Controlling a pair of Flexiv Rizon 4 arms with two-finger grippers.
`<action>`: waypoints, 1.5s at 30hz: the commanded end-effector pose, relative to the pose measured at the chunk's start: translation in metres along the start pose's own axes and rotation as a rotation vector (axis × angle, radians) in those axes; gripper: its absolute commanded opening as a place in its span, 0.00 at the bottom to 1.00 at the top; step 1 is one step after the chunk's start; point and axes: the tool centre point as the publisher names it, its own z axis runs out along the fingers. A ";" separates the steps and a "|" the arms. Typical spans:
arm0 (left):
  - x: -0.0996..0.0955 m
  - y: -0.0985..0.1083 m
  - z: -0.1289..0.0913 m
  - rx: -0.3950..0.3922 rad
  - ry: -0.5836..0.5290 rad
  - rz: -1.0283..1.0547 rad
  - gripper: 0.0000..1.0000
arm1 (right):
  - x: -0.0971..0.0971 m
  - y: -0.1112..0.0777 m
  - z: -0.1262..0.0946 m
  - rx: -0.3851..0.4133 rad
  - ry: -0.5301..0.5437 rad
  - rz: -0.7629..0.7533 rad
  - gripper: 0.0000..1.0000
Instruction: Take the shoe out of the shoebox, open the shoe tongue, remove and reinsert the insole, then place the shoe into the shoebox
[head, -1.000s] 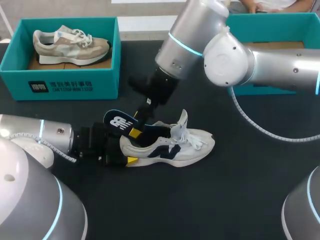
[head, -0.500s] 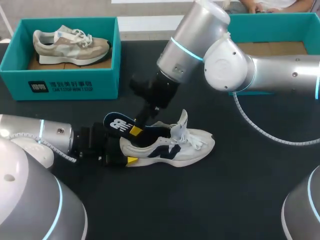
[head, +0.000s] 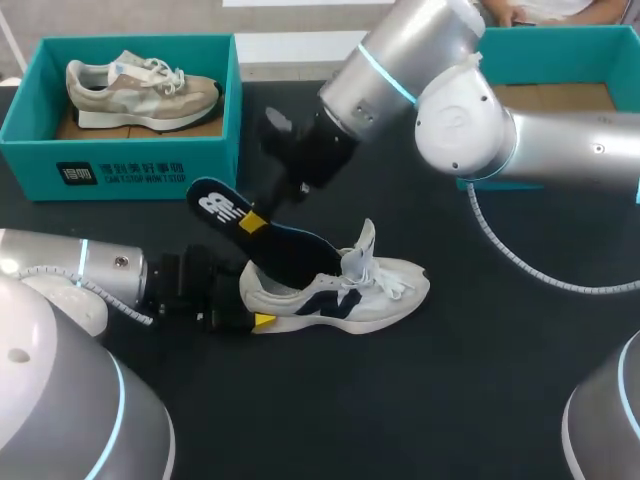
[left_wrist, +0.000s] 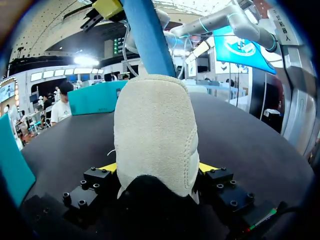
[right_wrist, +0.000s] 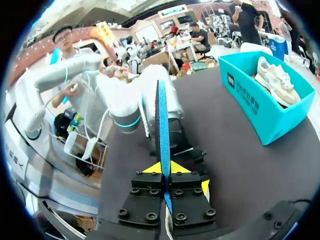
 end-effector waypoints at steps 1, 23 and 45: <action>0.000 0.000 0.001 -0.005 0.001 0.000 0.00 | 0.010 0.016 -0.021 -0.147 -0.095 0.055 0.00; 0.000 0.000 0.001 -0.005 0.001 0.000 0.00 | 0.033 0.068 -0.092 -0.483 -0.014 0.249 0.00; 0.000 0.000 0.001 -0.005 0.001 0.000 0.00 | 0.054 0.089 -0.158 -0.597 -0.033 0.284 0.00</action>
